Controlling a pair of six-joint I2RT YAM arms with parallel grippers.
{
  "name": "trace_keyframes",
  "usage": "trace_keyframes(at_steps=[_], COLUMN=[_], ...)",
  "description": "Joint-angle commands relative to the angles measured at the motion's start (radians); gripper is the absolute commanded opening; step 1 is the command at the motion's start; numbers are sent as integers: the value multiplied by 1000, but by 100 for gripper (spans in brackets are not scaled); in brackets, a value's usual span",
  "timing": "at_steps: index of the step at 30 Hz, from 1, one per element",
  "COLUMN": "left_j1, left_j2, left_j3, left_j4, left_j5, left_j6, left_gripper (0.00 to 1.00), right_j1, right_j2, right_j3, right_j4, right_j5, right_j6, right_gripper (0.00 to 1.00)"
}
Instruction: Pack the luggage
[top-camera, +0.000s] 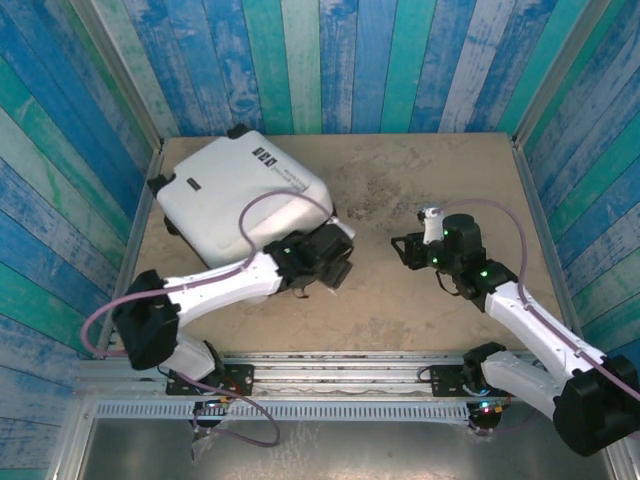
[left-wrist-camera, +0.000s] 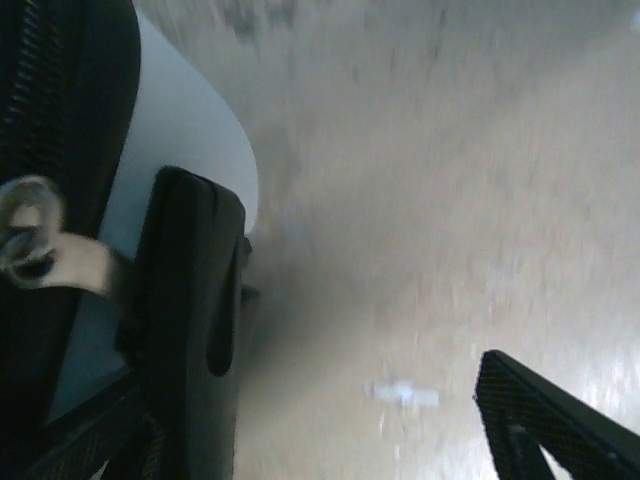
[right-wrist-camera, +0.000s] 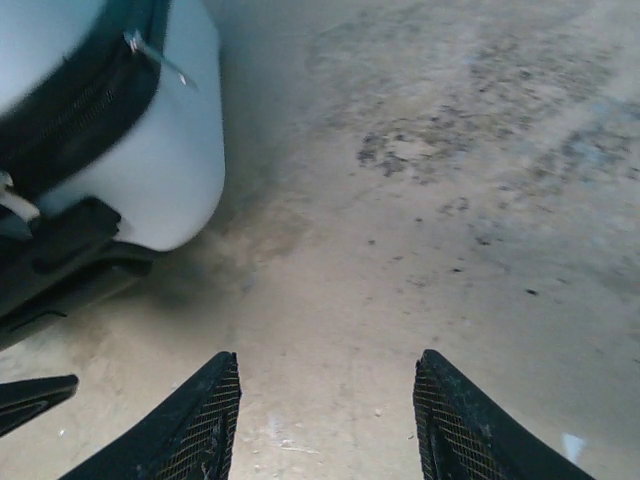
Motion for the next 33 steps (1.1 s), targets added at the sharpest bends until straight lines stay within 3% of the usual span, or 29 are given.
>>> trace_keyframes(at_steps=[1,4,7,9,11,13,15,19,22,27,33], left_j1=[-97,-159,-162,-162,-162,-162,-162,-153,-109,-5,87], left_j2=[118,245,363,373,314,192,38,-275,-419,-482,-406], left_j3=[228,322,436,465,458,402,304,121,62,33,74], left_j4=[106,32,-164,-210,-206,-160,-88,-15,-49,-126,-183], left_j5=[-302,-496,-521,-510,-471,-412,-377,-401,-426,-390,-283], left_j6=[177,324,290,218,118,15,-79,-293,-441,-514,-462], left_gripper=[81,81,81,82,85,95,93,93,95,99,98], right_j1=[-43,-59,-64,-69,-76,-76,-76,-70,-20,76,135], right_j2=[3,5,-6,-21,-38,-58,-79,-71,-8,149,366], right_j3=[16,24,32,35,34,23,-14,-119,-109,-29,61], right_j4=[-58,-75,-110,-133,-146,-141,-86,161,227,318,393], right_j5=[-8,-53,-68,-63,-70,-97,-170,-333,-306,-272,-224], right_j6=[38,9,-23,-41,-60,-105,-159,-124,-139,-158,-160], right_gripper=[49,49,50,50,51,51,53,56,56,55,47])
